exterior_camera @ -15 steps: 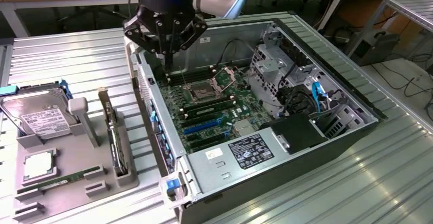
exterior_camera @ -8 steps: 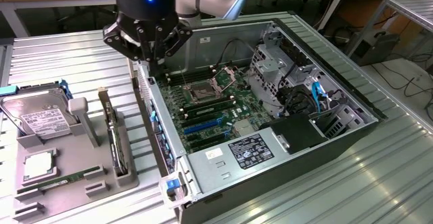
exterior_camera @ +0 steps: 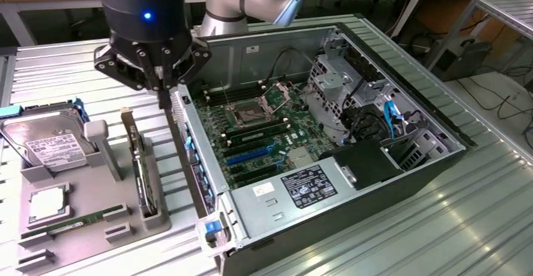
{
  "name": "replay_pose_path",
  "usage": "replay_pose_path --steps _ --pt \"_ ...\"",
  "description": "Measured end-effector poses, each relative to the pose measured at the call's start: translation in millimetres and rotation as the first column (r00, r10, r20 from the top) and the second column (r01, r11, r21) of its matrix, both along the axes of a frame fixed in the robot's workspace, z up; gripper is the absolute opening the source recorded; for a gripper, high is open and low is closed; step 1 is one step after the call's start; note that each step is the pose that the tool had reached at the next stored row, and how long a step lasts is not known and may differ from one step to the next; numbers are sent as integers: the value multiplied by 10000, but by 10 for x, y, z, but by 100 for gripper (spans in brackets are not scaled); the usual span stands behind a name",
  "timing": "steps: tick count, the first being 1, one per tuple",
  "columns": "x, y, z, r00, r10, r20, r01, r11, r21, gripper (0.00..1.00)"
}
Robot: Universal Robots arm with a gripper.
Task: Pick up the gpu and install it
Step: 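Reach for the gpu, then pick up the gpu and move the gpu toward the slot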
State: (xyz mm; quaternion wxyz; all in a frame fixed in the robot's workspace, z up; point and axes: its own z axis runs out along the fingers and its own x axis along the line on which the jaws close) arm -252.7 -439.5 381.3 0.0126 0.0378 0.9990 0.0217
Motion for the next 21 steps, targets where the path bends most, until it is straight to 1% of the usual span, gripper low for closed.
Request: replay_pose_path --steps 5,9,10,13,21 --pt "-222 -32 -64 10000 -1 -1 1 10000 -1 11" --pt "-404 -36 -125 10000 -1 0 1 10000 -1 11" --pt "-480 -36 -150 10000 0 -1 0 10000 -3 11" --pt "-604 -36 -193 10000 0 0 0 10000 -4 11" --pt "-605 -36 -196 10000 1 -1 -1 10000 -9 11"
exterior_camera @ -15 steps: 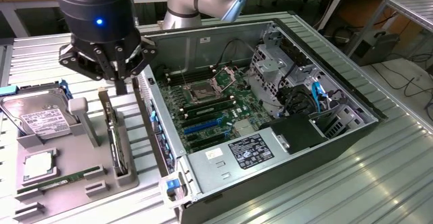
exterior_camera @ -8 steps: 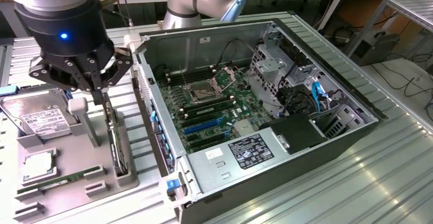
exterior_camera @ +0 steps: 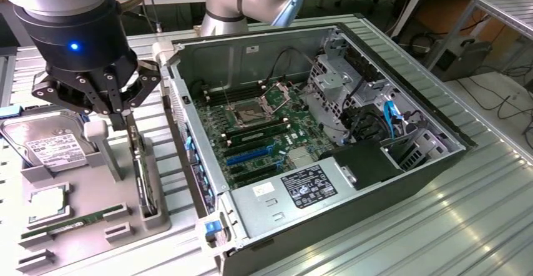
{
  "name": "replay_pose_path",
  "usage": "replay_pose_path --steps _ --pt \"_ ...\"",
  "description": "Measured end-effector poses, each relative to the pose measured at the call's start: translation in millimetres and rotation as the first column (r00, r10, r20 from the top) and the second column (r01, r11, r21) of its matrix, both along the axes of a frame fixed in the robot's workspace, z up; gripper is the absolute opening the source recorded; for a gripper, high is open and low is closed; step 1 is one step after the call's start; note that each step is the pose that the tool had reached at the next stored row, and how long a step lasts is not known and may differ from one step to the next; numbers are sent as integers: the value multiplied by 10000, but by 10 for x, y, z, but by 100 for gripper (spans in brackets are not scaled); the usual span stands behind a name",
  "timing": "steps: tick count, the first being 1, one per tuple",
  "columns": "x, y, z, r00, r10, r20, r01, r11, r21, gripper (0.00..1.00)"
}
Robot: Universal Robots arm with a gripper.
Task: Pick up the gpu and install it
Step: 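Pick up the gpu and move the gpu toward the slot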
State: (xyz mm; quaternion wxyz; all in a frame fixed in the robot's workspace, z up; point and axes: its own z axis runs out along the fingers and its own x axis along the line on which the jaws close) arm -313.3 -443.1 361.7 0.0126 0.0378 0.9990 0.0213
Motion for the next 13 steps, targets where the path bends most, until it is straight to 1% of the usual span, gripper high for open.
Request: replay_pose_path --steps 8,11,12,13 --pt "0 0 0 10000 0 0 0 10000 0 11" --pt "0 0 -1 10000 0 0 0 10000 0 29" --pt "0 0 -18 10000 -1 6 1 10000 2 36" --pt "2 -4 -53 10000 -1 5 1 10000 0 36"
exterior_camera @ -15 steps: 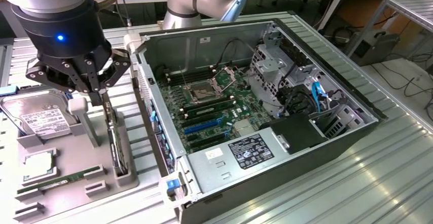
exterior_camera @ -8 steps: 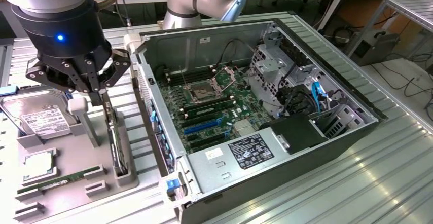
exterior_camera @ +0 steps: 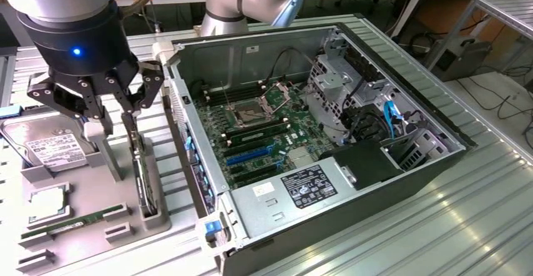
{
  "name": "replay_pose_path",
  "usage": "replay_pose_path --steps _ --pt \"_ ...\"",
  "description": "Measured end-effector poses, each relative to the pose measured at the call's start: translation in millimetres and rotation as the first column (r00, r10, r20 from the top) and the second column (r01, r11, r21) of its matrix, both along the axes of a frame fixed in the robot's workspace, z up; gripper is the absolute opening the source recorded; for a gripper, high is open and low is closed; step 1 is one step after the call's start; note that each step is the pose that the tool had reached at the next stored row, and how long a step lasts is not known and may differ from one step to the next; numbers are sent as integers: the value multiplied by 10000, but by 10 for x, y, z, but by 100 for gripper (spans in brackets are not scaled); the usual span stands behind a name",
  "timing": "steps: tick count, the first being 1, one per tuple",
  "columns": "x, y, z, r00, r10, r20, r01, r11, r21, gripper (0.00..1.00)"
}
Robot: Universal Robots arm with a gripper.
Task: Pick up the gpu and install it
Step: 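Pick up the gpu and move the gpu toward the slot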
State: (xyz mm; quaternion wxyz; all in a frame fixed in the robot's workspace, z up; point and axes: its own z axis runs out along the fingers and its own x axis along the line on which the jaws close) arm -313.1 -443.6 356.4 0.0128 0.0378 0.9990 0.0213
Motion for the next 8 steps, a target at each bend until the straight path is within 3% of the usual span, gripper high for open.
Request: replay_pose_path --steps 8 --pt "28 -65 -214 10000 1 1 -1 10000 1 36"
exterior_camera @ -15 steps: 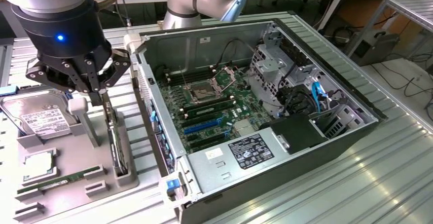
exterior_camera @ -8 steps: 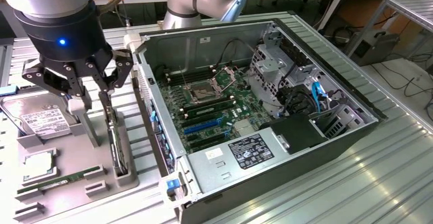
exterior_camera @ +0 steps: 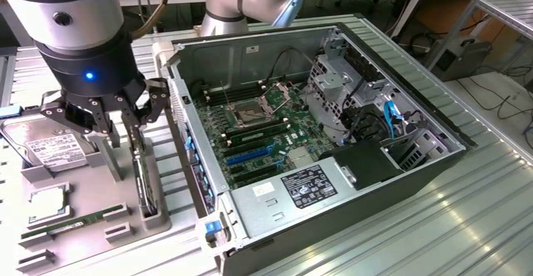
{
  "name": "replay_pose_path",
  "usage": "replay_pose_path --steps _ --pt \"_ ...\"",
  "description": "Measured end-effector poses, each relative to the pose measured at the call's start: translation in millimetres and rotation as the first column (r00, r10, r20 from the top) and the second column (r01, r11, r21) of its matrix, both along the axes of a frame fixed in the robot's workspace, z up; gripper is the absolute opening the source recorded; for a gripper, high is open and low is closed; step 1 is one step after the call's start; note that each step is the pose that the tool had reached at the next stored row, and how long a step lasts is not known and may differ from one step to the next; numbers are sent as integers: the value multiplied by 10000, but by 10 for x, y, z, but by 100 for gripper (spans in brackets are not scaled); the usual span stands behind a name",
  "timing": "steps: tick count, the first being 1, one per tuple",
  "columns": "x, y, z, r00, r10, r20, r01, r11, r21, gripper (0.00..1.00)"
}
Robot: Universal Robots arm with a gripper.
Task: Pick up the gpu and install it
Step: 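Pick up the gpu and move the gpu toward the slot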
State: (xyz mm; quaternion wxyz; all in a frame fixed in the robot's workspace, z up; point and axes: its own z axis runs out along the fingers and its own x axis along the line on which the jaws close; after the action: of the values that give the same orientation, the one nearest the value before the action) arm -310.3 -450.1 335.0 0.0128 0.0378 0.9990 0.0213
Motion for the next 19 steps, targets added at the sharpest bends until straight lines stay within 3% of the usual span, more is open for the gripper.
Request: replay_pose_path --steps 10,19 --pt "3 -64 -197 10000 -20 5 20 10000 0 36" --pt "3 -87 -354 10000 -21 41 21 10000 -1 36"
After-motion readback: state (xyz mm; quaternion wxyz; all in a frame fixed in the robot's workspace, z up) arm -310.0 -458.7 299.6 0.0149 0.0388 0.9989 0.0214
